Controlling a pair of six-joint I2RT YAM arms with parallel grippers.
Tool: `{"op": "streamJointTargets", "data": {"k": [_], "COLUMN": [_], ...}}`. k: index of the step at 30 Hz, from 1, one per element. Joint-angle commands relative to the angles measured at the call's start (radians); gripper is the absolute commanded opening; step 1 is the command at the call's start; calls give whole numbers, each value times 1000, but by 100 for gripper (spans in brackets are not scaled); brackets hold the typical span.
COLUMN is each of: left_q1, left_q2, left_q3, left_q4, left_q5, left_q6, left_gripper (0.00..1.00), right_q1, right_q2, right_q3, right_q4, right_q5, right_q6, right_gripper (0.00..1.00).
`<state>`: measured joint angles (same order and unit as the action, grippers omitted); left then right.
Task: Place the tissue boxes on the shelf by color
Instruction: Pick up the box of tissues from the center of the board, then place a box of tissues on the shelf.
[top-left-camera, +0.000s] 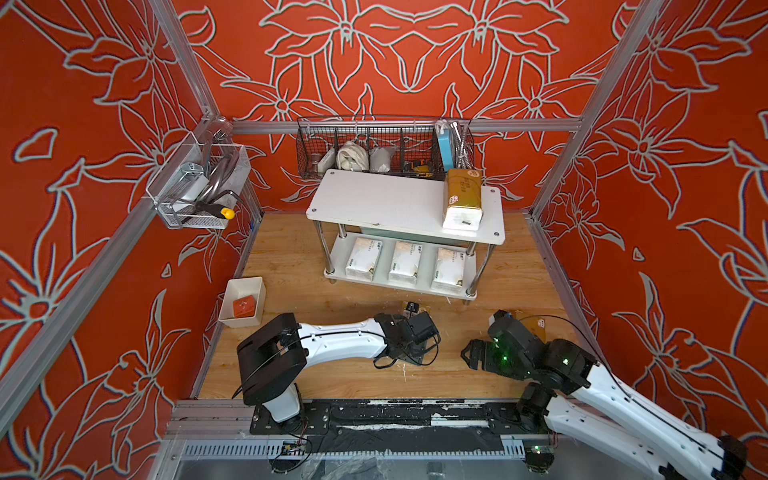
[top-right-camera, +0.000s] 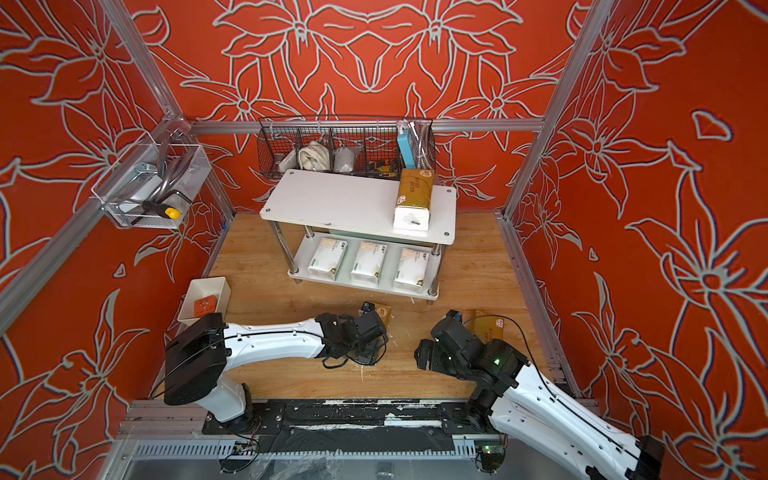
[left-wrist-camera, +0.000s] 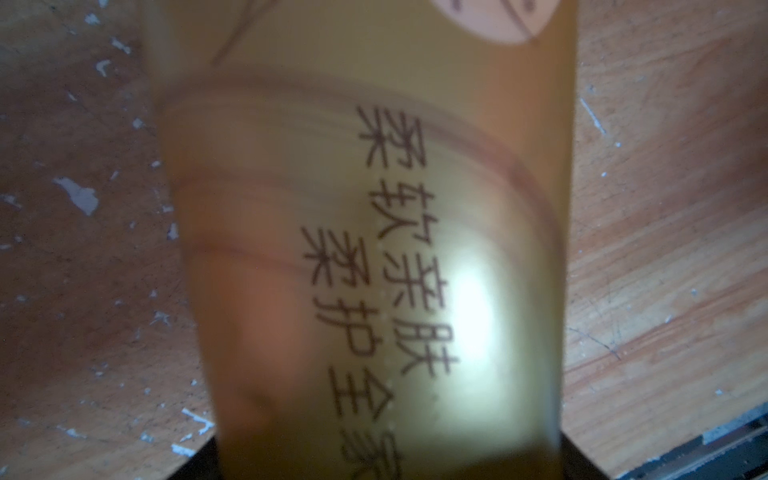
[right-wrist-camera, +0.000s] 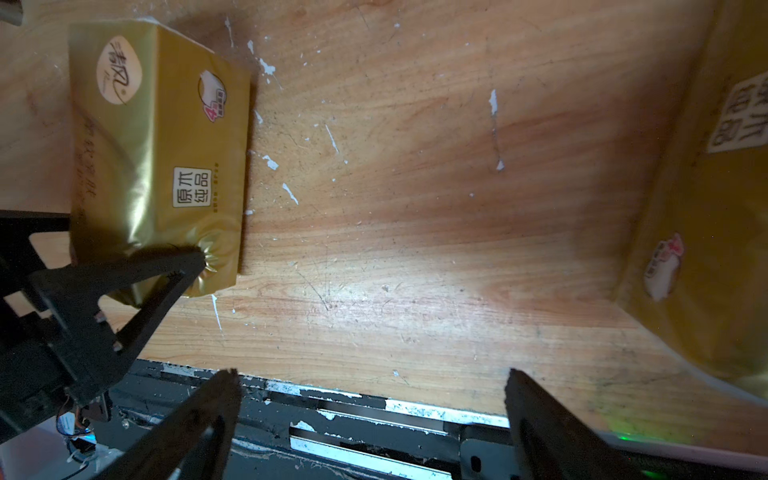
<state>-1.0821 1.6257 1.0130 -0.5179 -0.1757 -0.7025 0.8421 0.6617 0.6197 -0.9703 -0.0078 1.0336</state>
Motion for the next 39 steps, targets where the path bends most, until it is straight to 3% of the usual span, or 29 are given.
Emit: {"op": "streamJointTargets", "data": {"k": [1,15,22,35,39], "left_q1": [-6,-6,-6,0,45], "left_q2": [-80,-440,-568,-491,-433], "left_q3": [-1,-27,85,491,624], "left_q4": [-42,-305,-507,-656,-645], "left_q5": [-28,-64,-123,-221,-213], "left_q6": [14,11,18,120,181], "left_gripper": [72,73,74,74,74], "right_q1": [-6,-8,-10,-12,-12], "right_q2": [-2,30,102,167,166], "right_q3": [23,32,59,83,81], "right_q4": [30,174,225,285,286], "right_q5": [-17,-91,-113,-134,-134], "right_q6": [-27,-47,-70,-78,-81], "right_gripper": [99,99,99,99,99]}}
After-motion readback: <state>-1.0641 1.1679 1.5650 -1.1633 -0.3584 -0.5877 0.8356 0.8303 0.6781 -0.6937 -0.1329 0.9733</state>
